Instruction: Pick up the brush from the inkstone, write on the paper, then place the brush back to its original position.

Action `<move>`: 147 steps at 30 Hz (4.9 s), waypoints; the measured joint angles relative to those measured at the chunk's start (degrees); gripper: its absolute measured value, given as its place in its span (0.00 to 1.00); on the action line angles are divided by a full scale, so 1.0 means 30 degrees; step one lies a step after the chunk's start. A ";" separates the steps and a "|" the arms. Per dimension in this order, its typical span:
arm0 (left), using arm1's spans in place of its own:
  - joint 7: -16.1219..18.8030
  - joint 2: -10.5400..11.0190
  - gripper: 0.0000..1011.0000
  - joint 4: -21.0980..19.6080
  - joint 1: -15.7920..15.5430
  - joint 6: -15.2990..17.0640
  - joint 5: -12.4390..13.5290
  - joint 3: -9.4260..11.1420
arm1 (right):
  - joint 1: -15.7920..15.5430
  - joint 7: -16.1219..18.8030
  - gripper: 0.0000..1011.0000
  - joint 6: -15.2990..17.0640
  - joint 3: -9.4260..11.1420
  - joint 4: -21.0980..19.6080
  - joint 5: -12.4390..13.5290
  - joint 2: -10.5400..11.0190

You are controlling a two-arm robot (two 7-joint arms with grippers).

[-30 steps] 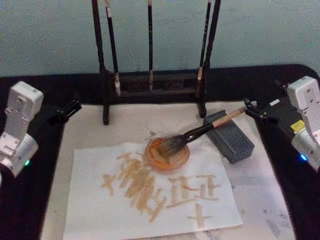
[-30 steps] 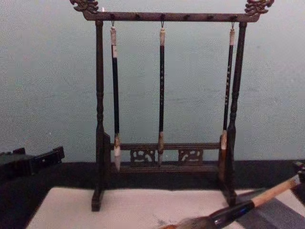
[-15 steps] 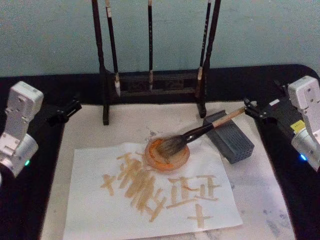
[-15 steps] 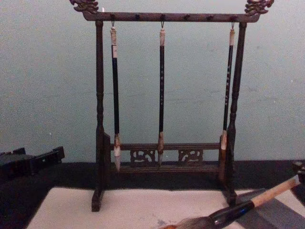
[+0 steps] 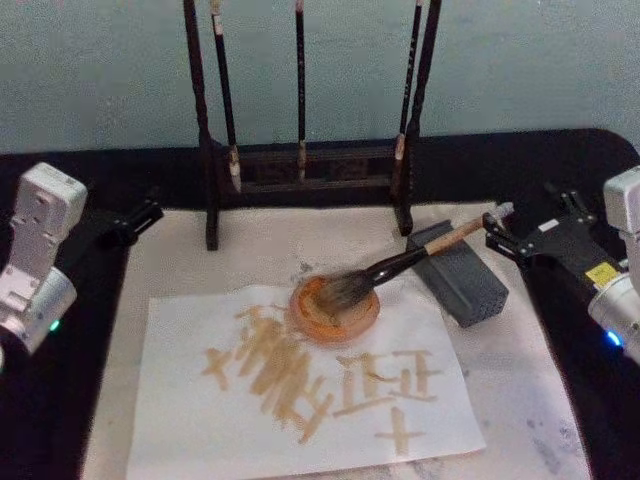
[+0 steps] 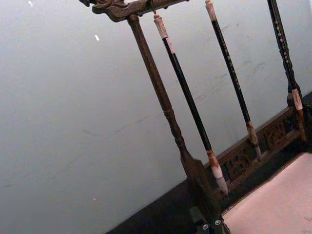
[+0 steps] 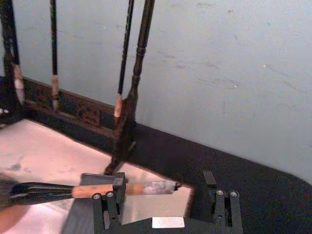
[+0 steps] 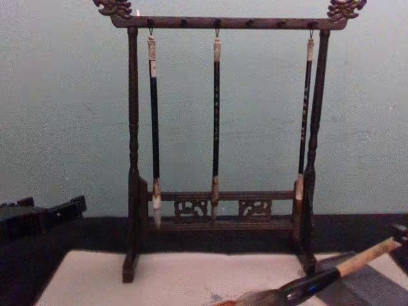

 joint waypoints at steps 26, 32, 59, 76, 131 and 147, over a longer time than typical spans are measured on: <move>-0.0001 0.0000 0.99 0.0001 0.0000 0.0000 0.0000 0.0000 | -0.1237 0.5866 0.99 0.0905 0.2400 0.1390 0.7346 -0.2428; -0.0001 0.0000 0.99 0.0001 0.0000 0.0000 0.0000 0.0000 | -0.1242 0.6448 0.99 0.1553 0.2838 0.1868 0.8544 -0.2987; -0.0001 0.0000 0.99 0.0000 -0.0001 0.0000 -0.0001 0.0000 | 0.0064 0.7538 0.99 0.3129 0.3150 0.4215 1.3878 -0.4326; -0.0001 0.0000 0.99 -0.0001 0.0000 0.0001 0.0000 0.0000 | 0.0826 0.7846 0.99 0.3447 0.2791 0.5589 1.5646 -0.4586; 0.0000 0.0000 0.99 0.0000 -0.0001 0.0001 -0.0001 0.0001 | 0.2394 0.8534 0.99 0.3580 0.1490 0.7965 1.7550 -0.5018; -0.0001 0.0000 0.99 0.0001 0.0000 0.0000 0.0000 0.0000 | 0.2380 0.8560 0.99 0.3558 0.1506 0.7981 1.7582 -0.5026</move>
